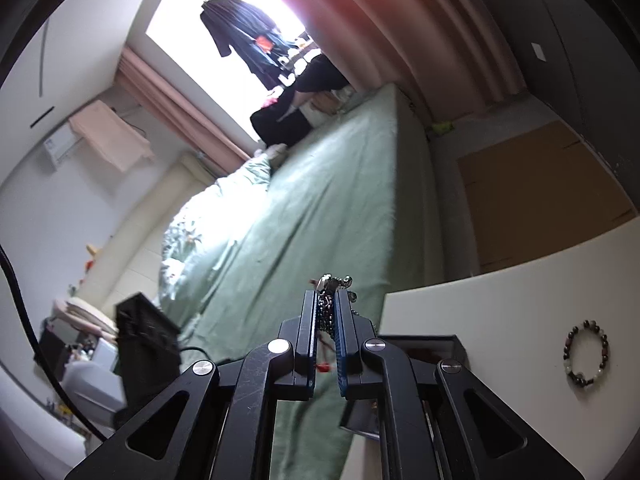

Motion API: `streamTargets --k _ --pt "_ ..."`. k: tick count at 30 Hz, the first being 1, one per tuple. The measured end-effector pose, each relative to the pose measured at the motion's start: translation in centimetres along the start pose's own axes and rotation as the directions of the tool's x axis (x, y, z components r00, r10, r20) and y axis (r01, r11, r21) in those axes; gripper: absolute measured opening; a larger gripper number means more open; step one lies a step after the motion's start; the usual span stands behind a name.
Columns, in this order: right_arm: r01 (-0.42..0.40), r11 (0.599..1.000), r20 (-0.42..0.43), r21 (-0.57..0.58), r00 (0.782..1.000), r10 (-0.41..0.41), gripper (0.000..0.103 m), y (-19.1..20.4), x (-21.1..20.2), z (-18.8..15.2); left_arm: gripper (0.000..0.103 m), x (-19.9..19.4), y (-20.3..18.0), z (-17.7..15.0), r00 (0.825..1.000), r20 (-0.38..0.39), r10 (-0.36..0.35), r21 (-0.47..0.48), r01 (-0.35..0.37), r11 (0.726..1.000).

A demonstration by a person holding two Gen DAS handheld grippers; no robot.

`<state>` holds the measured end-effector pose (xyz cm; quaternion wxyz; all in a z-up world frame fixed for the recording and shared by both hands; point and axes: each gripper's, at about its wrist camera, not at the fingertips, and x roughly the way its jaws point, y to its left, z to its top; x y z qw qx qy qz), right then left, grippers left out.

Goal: Organize jewelry
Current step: 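Carry the red string and silver pendant chain over the black box and open both tools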

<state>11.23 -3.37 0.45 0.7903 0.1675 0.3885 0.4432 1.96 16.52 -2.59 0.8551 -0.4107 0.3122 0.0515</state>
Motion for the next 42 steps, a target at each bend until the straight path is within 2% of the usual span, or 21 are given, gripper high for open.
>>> streamTargets --k 12,24,29,33,34,36,37,38,42 --pt "-0.018 1.0 0.078 -0.012 0.997 0.018 0.009 0.7 -1.7 0.5 0.007 -0.2 -0.2 -0.2 1.0 -0.006 0.007 0.009 -0.007 1.0" --pt "0.084 0.996 -0.06 0.034 0.995 -0.081 0.009 -2.9 3.1 -1.9 0.007 0.1 -0.1 -0.1 1.0 -0.012 0.018 0.016 -0.017 1.0" --pt "0.135 0.99 -0.119 0.039 0.984 -0.13 0.009 -4.2 4.4 -3.0 0.007 0.0 -0.1 -0.2 1.0 -0.016 0.015 0.022 -0.014 1.0" --pt "0.199 0.98 -0.176 0.028 0.966 -0.191 0.01 -5.1 5.5 -3.7 0.007 0.0 -0.4 -0.3 1.0 -0.014 0.014 0.031 -0.014 0.999" --pt "0.206 0.978 -0.186 0.03 0.963 -0.197 0.012 -5.3 5.6 -3.8 0.007 0.1 -0.5 -0.4 1.0 -0.016 0.013 0.035 -0.012 0.999" --pt "0.222 0.974 -0.202 0.041 0.957 -0.209 0.023 -5.8 5.5 -3.7 0.007 0.4 -0.7 -0.6 1.0 -0.025 0.011 0.04 -0.01 0.999" --pt "0.234 0.971 -0.187 0.053 0.957 -0.22 0.032 -6.0 5.0 -3.5 0.007 0.6 -0.8 -0.7 1.0 -0.029 0.01 0.042 -0.009 0.999" --pt "0.238 0.969 -0.167 0.061 0.96 -0.225 0.035 -6.2 4.4 -3.2 0.007 0.8 -1.1 -0.8 0.999 -0.036 0.01 0.047 -0.008 0.999" --pt "0.23 0.967 -0.124 0.105 0.968 -0.217 0.037 -7.1 1.8 -2.5 0.007 2.0 -2.2 -1.6 0.998 -0.067 -0.01 0.069 0.014 0.997"
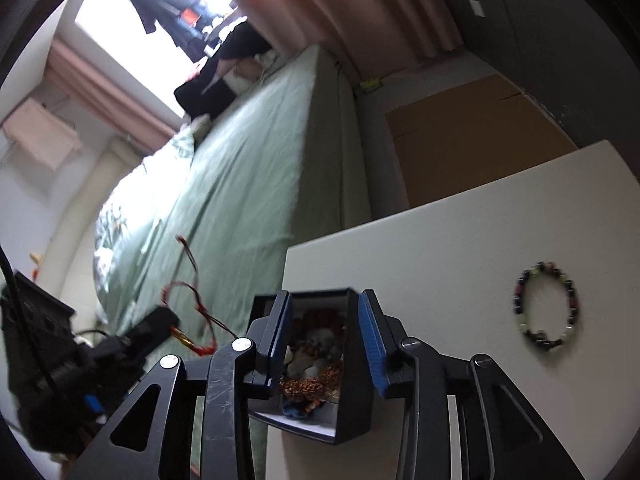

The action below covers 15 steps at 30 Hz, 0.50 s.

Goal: Organize jewelry
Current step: 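Carry the red string and silver pendant chain over the black box and open both tools, then lower the left tool onto the black-and-green bead bracelet and close on it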

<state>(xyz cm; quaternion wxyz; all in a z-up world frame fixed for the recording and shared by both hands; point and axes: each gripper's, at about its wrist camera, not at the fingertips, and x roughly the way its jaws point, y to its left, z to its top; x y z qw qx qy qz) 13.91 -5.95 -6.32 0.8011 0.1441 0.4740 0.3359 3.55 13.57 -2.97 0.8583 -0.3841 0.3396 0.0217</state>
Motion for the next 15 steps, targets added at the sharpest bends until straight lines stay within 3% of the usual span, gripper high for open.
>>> streamTargets --k 5,13,15 --pt "0.009 0.997 0.04 0.08 0.999 -0.012 0.042 -2.5 -2.7 0.5 0.007 1.4 -1.3 -0.7 0.996 -0.039 -0.077 0.008 0.077 0.997" --pt "0.014 0.989 0.078 0.15 0.997 -0.026 0.042 -5.3 -5.5 1.1 0.018 4.8 0.1 -1.5 0.988 -0.153 0.024 -0.056 -0.033 0.998" --pt "0.015 0.987 0.08 0.16 0.996 -0.028 0.042 -5.7 -5.8 1.2 0.032 4.8 0.4 -1.4 0.988 -0.148 0.037 -0.057 -0.046 0.997"
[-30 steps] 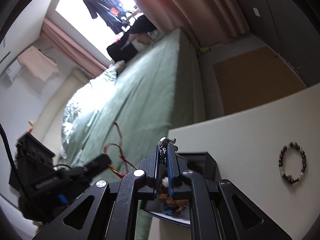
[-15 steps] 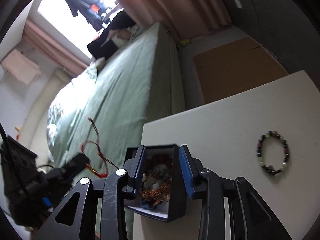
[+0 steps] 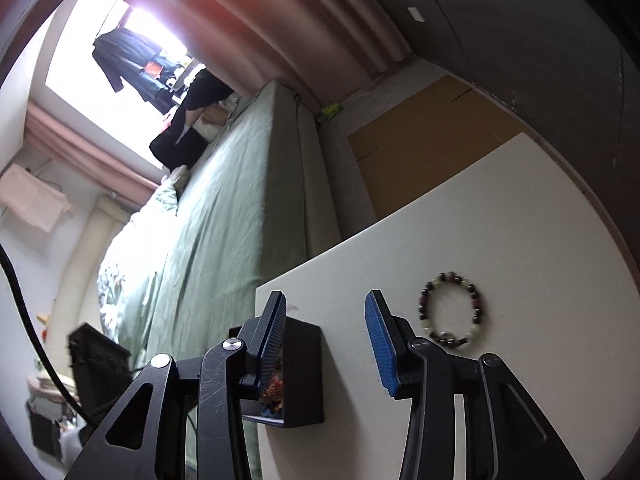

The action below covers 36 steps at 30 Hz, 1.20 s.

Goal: Organize jewelry
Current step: 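Lower the left tool onto the black-and-green bead bracelet and close on it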

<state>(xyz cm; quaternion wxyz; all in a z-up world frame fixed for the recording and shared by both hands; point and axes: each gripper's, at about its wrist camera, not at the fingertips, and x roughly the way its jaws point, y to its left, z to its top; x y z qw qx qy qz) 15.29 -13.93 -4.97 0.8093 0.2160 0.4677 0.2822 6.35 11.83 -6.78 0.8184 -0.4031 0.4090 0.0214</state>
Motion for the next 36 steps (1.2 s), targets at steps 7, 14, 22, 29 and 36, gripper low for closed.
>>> streamTargets --k 7,14,22,29,36 --pt "0.011 1.0 0.002 0.016 1.0 -0.011 0.042 -1.1 -1.1 0.5 0.045 -0.3 -0.9 -0.6 0.998 0.05 0.031 0.037 -0.033 0.999" --pt "0.061 0.998 0.005 0.032 0.998 -0.062 0.042 -3.3 -2.6 1.1 0.045 1.8 -4.6 -2.0 1.0 0.016 0.011 0.13 -0.013 0.991" --pt "0.123 0.991 -0.021 0.058 0.992 -0.122 0.051 -5.8 -3.4 1.7 0.045 5.1 -9.2 -3.6 0.999 -0.018 0.026 0.262 -0.021 0.965" --pt "0.156 0.984 -0.065 0.081 0.986 -0.151 0.055 -8.5 -3.5 2.1 0.045 9.5 -11.2 -5.5 0.993 -0.073 0.092 0.315 -0.065 0.947" --pt "0.18 0.971 -0.074 0.158 0.983 -0.17 0.055 -11.9 -4.6 2.4 0.045 13.0 -12.6 -6.7 0.978 -0.068 0.199 0.378 -0.16 0.912"
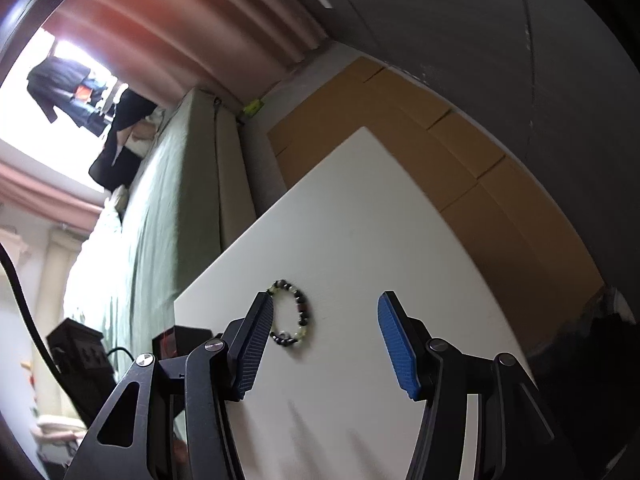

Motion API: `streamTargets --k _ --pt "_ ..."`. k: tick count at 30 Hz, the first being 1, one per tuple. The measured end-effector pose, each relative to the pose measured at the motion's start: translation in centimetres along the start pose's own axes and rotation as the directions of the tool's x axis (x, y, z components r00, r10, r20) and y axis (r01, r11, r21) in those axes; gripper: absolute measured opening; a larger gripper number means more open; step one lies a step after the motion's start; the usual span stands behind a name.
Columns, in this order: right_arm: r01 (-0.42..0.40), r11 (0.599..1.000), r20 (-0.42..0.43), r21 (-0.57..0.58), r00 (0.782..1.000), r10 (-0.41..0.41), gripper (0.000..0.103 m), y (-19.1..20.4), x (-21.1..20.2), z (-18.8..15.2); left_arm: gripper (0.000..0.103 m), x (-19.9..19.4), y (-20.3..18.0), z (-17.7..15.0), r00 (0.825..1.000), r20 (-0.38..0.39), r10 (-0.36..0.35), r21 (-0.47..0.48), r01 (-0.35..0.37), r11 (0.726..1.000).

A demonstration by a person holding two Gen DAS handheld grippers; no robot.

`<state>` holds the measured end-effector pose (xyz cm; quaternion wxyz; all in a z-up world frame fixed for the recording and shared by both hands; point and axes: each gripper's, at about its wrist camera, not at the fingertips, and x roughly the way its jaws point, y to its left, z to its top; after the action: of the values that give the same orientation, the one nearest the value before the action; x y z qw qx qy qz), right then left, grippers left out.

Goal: Organize jewelry
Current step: 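Lower the left tool onto the black-and-green bead bracelet and close on it, then close the right tool on the small silver ring while the left tool lifts the bracelet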

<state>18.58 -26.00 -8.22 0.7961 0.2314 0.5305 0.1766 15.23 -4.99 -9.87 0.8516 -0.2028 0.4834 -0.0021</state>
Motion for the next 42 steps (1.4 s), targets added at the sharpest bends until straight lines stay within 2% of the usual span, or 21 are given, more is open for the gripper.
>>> streamTargets --k 5,7,10,12,13,14,16,17,18,20,23,25,31,35,42 --pt "0.012 1.0 0.008 0.014 1.0 -0.012 0.055 -0.7 -0.4 0.2 0.044 1.7 -0.7 -0.4 0.996 -0.005 0.086 0.043 -0.086 0.995" --pt "0.001 1.0 0.006 0.015 1.0 -0.001 0.055 -0.7 -0.4 0.2 0.045 2.2 -1.0 -0.7 0.99 0.006 0.141 0.074 -0.141 0.987" --pt "0.011 1.0 0.002 0.006 1.0 -0.011 0.055 -0.6 -0.2 0.3 0.045 3.0 -0.8 -1.2 0.988 -0.012 0.155 0.089 -0.154 0.984" --pt "0.026 1.0 0.006 0.001 1.0 -0.026 0.055 -0.5 -0.2 0.2 0.04 3.7 -0.8 -1.5 0.984 -0.027 0.174 0.103 -0.17 0.98" --pt "0.03 1.0 0.007 -0.001 1.0 -0.03 0.055 -0.4 -0.2 0.3 0.039 3.6 -1.0 -1.7 0.983 -0.007 0.183 0.119 -0.181 0.976" --pt "0.032 0.999 0.009 -0.007 0.999 -0.032 0.055 -0.2 -0.3 0.3 0.037 3.7 -1.1 -1.6 0.982 -0.01 0.19 0.127 -0.187 0.974" --pt "0.036 0.999 0.013 -0.018 0.999 -0.035 0.055 -0.1 -0.4 0.3 0.026 3.6 -1.1 -1.5 0.979 -0.001 0.203 0.129 -0.201 0.971" --pt "0.042 0.999 0.014 -0.023 0.999 -0.042 0.055 0.0 -0.5 0.3 0.009 3.5 -0.9 -1.4 0.979 0.001 0.205 0.124 -0.204 0.971" --pt "0.048 0.999 0.015 -0.025 0.999 -0.047 0.055 0.0 -0.5 0.3 0.008 3.3 -0.7 -1.4 0.979 0.003 0.204 0.124 -0.203 0.971" --pt "0.052 0.998 0.011 -0.029 0.999 -0.052 0.055 0.1 -0.3 0.3 0.008 3.2 -0.5 -1.3 0.983 -0.003 0.183 0.123 -0.181 0.976" --pt "0.054 0.998 0.001 -0.042 0.999 -0.054 0.055 0.4 -0.2 0.2 0.008 2.9 0.0 -1.1 0.996 -0.036 0.087 0.075 -0.084 0.994" --pt "0.057 0.997 0.001 -0.053 0.998 -0.057 0.055 0.6 -0.2 0.1 0.008 2.2 -0.1 -1.0 0.999 -0.028 0.042 0.069 -0.04 0.997" --pt "0.067 0.995 -0.005 -0.071 0.998 -0.067 0.055 1.0 0.2 0.1 0.008 -0.3 -1.5 -0.5 0.997 0.0 -0.08 0.063 0.08 0.995" --pt "0.047 0.996 -0.019 -0.077 0.999 -0.048 0.055 1.2 0.6 -0.1 0.008 -2.4 -1.7 -0.2 0.992 0.033 -0.125 0.053 0.123 0.991" --pt "0.021 0.991 -0.036 -0.135 0.999 -0.026 0.055 2.5 2.0 -0.6 0.008 -5.1 -0.1 1.1 0.986 0.098 -0.134 0.013 0.134 0.991"
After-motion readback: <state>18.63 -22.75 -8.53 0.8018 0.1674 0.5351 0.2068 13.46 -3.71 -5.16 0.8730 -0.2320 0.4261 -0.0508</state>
